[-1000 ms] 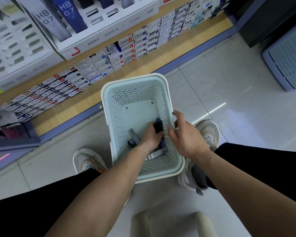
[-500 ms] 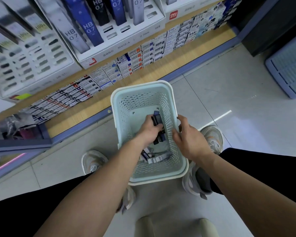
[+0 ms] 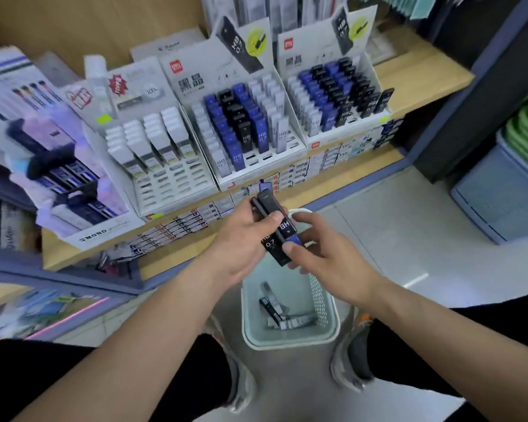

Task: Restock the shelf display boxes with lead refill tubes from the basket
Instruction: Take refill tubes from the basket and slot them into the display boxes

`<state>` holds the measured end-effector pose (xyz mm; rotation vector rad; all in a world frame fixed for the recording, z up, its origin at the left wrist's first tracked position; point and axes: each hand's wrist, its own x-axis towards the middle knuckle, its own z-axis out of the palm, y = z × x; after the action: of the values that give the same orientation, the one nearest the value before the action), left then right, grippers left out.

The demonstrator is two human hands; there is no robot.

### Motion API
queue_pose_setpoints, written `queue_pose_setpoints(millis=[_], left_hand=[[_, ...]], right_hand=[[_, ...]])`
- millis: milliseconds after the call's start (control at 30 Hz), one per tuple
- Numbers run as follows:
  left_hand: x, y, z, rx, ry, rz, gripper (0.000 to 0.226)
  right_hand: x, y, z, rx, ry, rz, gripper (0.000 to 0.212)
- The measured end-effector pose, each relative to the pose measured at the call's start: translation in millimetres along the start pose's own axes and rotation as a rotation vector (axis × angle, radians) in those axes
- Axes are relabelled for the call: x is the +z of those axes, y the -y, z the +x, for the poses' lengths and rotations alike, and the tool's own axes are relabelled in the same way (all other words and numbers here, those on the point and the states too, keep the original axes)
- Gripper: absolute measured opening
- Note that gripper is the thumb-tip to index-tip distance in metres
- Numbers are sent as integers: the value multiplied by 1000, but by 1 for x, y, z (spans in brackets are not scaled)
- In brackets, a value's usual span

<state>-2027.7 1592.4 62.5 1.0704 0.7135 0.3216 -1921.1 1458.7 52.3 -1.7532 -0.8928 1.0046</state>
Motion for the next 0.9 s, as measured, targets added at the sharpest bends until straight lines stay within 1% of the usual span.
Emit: queue_pose_setpoints(millis=[67,133,267,367,433,500,600,767,833,900], left_hand=[[1,-18,-18,56,21,-31,17],[4,-29,-30,87,8,-59,18],[6,-33,-36,118,-59,-103,19],[1,-31,-33,92,-116,-88,19],[-1,-29,-29,79,-131,-78,17],[-6,-27,-24,80,-160,-67,10],[-15,-29,-13,86,-219,-28,16],[-24,-22,2,30,-234,89,16],[-24,-16,5,-7,-210,138,24],[-22,-12,7,-36,-196,158,26]], right_hand=[[-1,23,-9,-11,54,108,47],[-2,38,-13,-34,85,161,49],[3,45,-11,-65,64,60,53],[7,42,-8,-54,50,71,53],[7,37,-6,-41,52,89,50],[6,32,-5,1,62,86,45],[1,24,-5,70,58,148,39],[-16,22,6,68,-72,304,19],[-22,20,12,75,-96,331,19],[-24,18,16,83,-88,313,22]])
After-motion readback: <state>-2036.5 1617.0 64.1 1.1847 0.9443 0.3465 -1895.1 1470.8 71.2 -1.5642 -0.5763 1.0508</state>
